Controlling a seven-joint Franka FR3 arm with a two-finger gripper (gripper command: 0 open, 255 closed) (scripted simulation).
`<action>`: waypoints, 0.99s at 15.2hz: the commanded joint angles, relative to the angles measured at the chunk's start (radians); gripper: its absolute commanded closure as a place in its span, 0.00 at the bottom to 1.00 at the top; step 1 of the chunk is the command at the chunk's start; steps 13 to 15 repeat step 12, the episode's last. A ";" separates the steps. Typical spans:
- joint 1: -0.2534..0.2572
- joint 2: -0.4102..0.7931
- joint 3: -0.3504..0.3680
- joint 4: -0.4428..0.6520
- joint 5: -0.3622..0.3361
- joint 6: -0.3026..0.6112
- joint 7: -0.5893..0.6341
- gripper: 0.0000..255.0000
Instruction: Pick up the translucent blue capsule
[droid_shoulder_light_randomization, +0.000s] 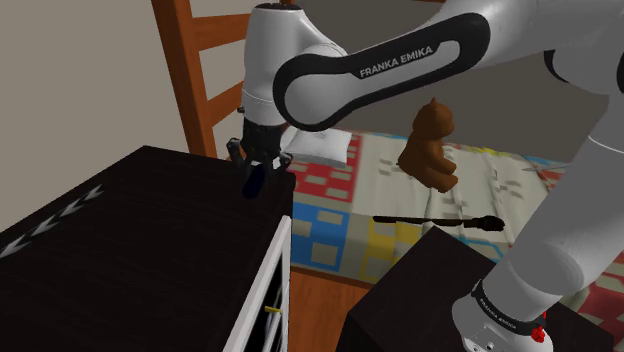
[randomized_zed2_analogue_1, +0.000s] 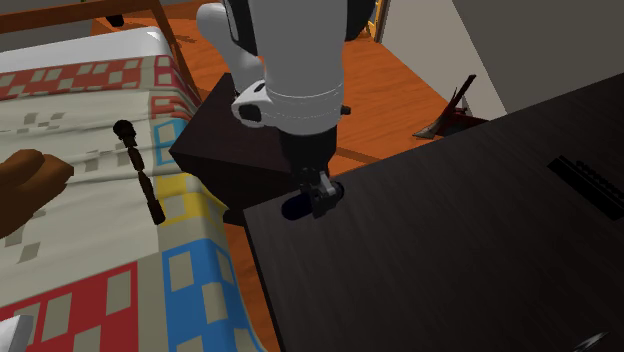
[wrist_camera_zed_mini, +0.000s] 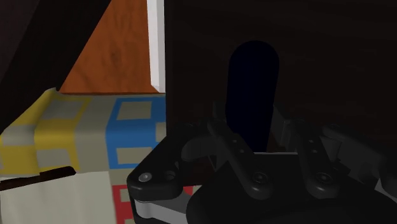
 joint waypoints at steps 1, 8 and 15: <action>-0.001 -0.008 0.001 0.019 0.008 -0.024 -0.006 1.00; -0.005 -0.029 0.002 0.094 0.028 -0.114 -0.020 1.00; -0.005 -0.032 0.002 0.120 0.032 -0.143 -0.023 1.00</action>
